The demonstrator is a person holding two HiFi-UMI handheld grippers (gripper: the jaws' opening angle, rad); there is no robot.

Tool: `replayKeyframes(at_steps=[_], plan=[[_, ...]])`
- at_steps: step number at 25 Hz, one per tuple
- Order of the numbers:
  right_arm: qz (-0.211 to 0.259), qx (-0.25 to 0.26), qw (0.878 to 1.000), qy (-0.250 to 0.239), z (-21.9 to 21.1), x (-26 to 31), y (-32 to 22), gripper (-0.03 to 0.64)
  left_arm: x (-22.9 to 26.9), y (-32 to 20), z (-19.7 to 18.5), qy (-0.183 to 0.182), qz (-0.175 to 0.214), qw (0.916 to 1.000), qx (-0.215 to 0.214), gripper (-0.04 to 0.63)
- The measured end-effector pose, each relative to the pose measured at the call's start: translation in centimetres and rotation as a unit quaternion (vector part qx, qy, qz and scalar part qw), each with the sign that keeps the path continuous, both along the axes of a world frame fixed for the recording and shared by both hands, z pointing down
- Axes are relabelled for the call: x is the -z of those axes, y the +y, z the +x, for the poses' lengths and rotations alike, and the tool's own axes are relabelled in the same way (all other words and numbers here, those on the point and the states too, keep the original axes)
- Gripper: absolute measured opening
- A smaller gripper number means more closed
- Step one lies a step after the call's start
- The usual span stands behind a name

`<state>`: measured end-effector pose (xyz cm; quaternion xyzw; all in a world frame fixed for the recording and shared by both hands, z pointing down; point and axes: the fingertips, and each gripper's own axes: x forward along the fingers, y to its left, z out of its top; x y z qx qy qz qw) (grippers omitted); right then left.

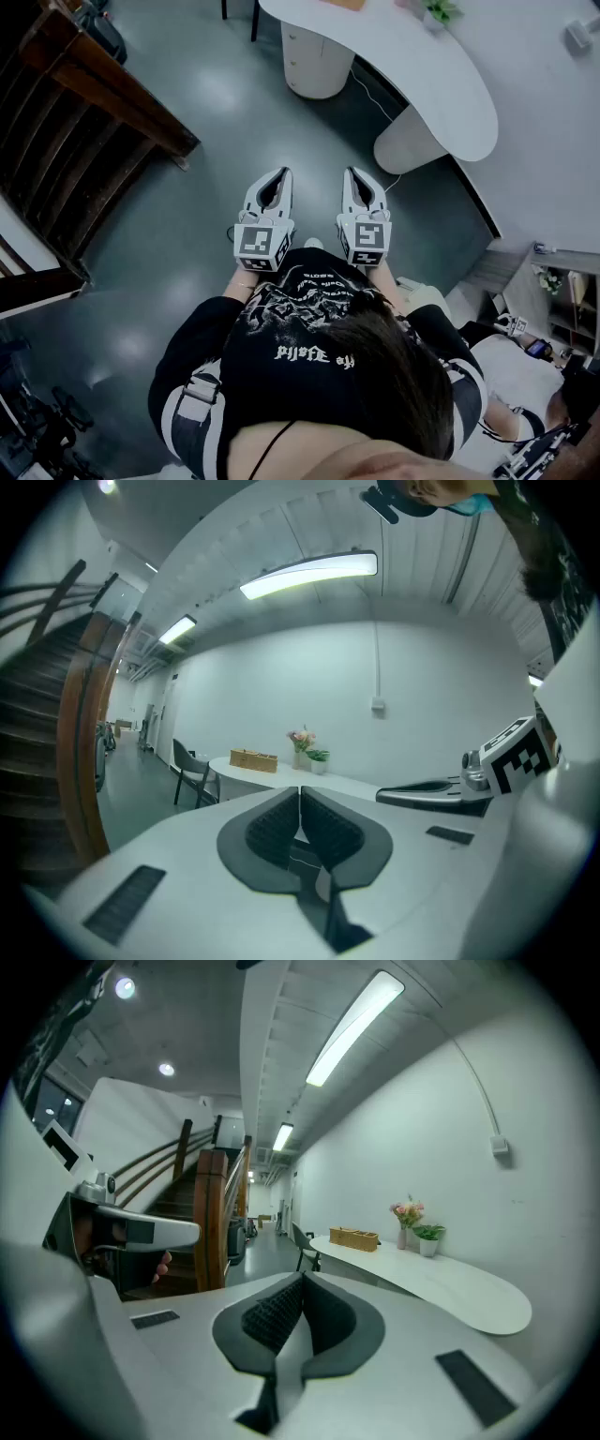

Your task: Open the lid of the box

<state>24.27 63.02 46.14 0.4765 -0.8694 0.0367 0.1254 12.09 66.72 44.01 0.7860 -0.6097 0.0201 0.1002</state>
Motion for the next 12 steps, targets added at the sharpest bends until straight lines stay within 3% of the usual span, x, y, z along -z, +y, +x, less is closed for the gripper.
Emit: replayKeyframes(at_steps=[12], plan=[[-0.006, 0.006, 1.0, -0.017, 1.8, -1.0, -0.8, 0.026, -1.0, -0.6, 1.6, 0.004, 0.002, 0.9998, 0.018, 0.026]])
